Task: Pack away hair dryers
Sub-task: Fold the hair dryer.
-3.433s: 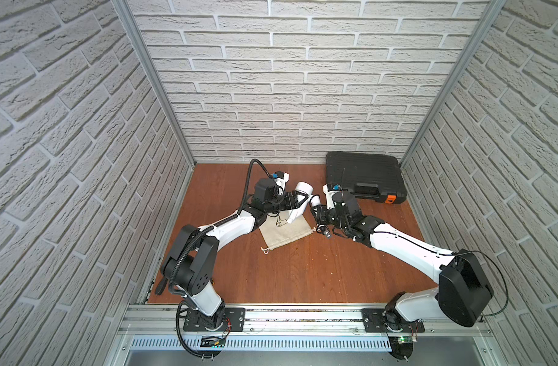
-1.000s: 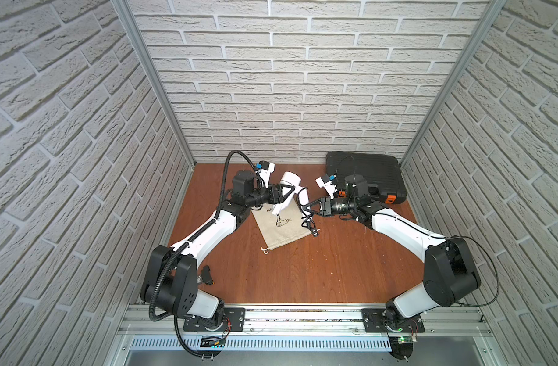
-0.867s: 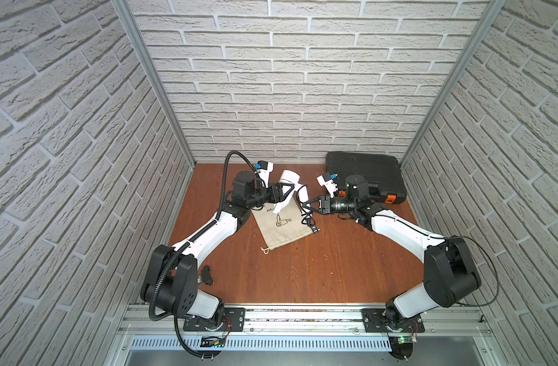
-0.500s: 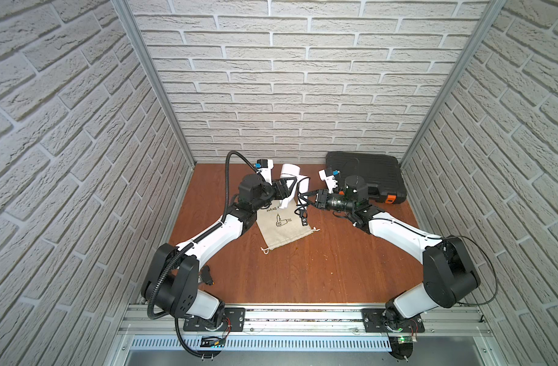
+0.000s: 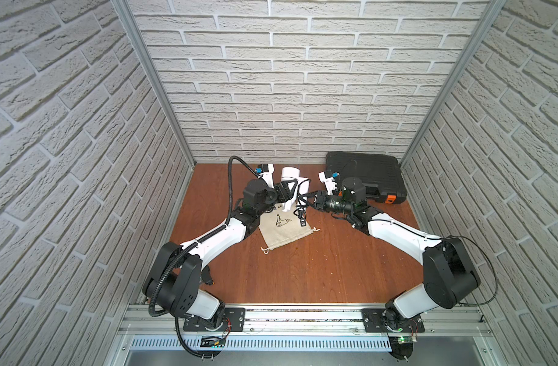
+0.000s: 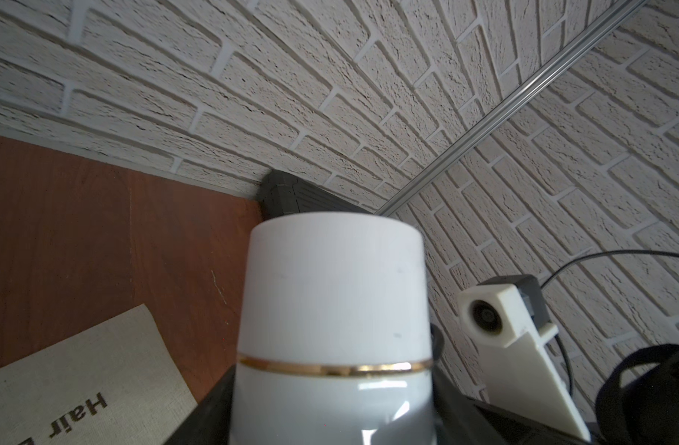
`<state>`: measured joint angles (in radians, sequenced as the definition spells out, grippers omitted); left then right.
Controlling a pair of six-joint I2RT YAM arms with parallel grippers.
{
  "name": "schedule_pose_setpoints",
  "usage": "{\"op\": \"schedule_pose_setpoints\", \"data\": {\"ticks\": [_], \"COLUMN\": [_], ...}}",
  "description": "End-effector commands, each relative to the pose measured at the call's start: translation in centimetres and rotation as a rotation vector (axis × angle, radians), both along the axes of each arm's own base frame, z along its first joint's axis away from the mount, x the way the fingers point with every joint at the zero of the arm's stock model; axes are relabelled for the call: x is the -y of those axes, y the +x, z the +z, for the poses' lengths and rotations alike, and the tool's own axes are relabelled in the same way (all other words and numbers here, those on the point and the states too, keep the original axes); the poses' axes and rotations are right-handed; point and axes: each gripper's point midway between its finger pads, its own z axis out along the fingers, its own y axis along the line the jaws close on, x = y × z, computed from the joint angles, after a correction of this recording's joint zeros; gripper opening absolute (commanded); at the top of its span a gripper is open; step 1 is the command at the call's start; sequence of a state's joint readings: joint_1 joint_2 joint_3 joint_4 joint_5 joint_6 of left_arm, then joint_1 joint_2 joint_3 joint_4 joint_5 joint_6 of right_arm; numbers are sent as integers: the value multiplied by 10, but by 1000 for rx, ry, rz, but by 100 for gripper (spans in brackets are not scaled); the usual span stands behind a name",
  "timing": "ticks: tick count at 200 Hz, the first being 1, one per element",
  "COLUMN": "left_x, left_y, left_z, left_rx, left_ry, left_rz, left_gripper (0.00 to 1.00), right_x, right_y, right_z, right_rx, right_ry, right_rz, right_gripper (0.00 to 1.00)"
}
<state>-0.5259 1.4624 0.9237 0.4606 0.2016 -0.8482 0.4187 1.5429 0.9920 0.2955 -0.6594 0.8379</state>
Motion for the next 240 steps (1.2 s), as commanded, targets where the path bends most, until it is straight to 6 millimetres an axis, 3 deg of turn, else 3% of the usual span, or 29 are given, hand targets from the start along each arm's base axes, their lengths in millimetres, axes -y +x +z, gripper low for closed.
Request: {"op": "schedule_pose_setpoints", "data": {"ticks": [1, 40, 127, 195, 240], "left_x": [-4, -10, 8, 19, 21], "left_y": [-6, -6, -7, -15, -19], "left_z": [38, 47, 59, 61, 60], "left_rx": [94, 103, 115, 127, 125], "left_ry": [-60, -70, -191, -237, -230], "left_rz": [-17, -23, -97, -152, -172], "left_gripper": [0, 0, 0, 0, 0], "right_x": [-9, -4, 2, 2, 3], "right_y": [-21, -16, 2, 13, 13], "right_z": [36, 38, 38, 41, 50], "right_rx": [93, 99, 103, 114, 136], "right_ry": [45, 50, 106, 135, 146], "right_rz": [117, 104, 60, 36, 30], "right_gripper": [43, 50, 52, 51, 41]}}
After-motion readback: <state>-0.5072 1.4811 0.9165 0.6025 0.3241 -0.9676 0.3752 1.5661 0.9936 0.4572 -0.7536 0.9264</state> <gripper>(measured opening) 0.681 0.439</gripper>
